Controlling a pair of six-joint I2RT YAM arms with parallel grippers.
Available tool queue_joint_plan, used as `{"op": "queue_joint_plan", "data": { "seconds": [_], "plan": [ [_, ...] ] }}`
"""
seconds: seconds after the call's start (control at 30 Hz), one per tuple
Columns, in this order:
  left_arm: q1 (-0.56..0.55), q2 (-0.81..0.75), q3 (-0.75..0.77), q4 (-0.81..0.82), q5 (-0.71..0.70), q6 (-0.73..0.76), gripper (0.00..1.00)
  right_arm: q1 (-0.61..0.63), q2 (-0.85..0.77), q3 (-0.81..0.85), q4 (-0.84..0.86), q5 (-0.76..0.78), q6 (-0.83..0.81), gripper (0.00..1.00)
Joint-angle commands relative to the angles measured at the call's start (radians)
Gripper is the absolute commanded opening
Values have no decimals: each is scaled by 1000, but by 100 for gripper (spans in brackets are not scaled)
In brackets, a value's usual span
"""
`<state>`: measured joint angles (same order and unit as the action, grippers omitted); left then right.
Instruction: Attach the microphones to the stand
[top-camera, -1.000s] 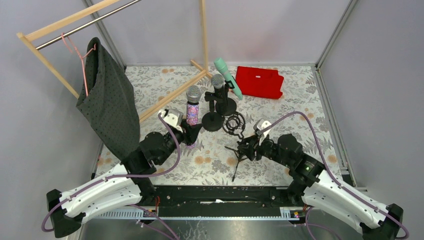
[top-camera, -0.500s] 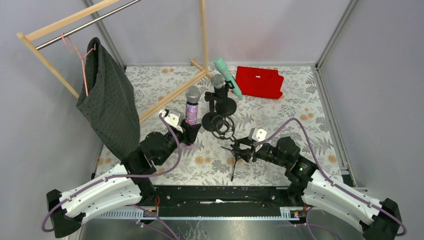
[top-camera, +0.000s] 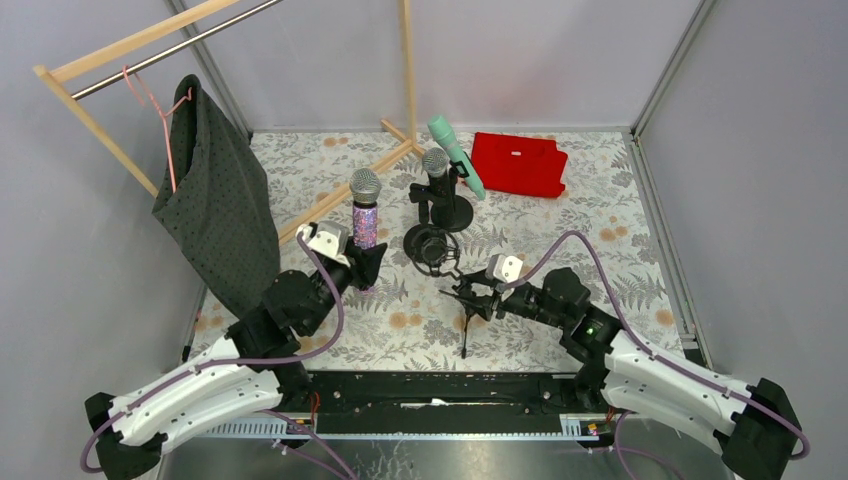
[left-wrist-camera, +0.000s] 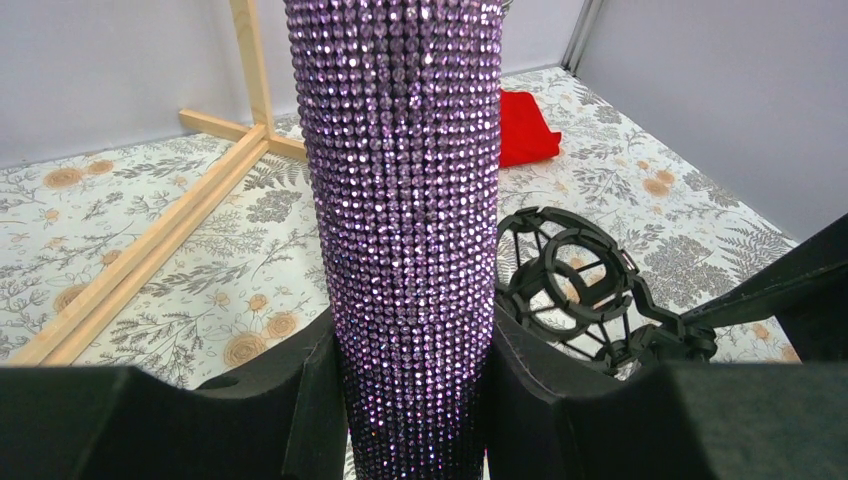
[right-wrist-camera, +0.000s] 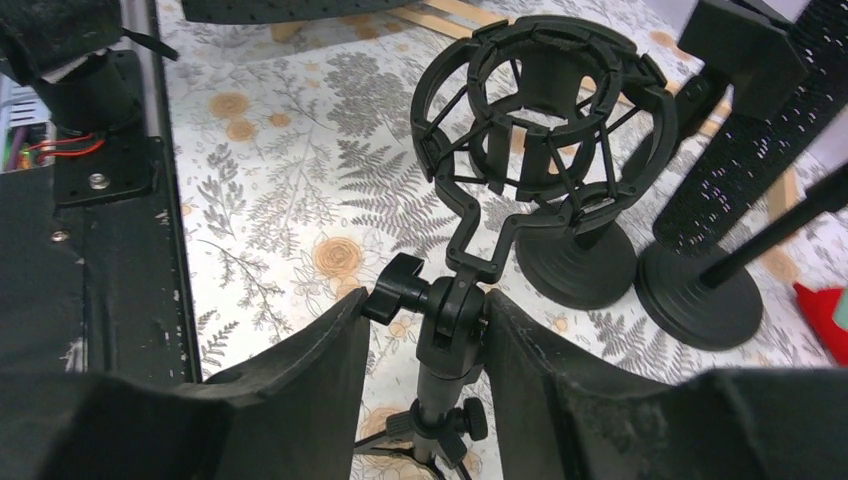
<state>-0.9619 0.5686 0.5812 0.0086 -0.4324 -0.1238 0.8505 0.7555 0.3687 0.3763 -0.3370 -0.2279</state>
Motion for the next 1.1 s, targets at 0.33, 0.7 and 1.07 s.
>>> {"op": "queue_joint_plan", "data": {
  "seconds": [0.33,0.7,1.07],
  "plan": [
    [2,-19,24,132,26,27,0,4,-164,47,-267,143,-12,77],
    [3,-69,-65,331,252,118,0,3,-313,161,-352,308,177,80],
    [2,13,-17,352,348,135,0,4,26,641,-852,502,555,86]
  ]
}}
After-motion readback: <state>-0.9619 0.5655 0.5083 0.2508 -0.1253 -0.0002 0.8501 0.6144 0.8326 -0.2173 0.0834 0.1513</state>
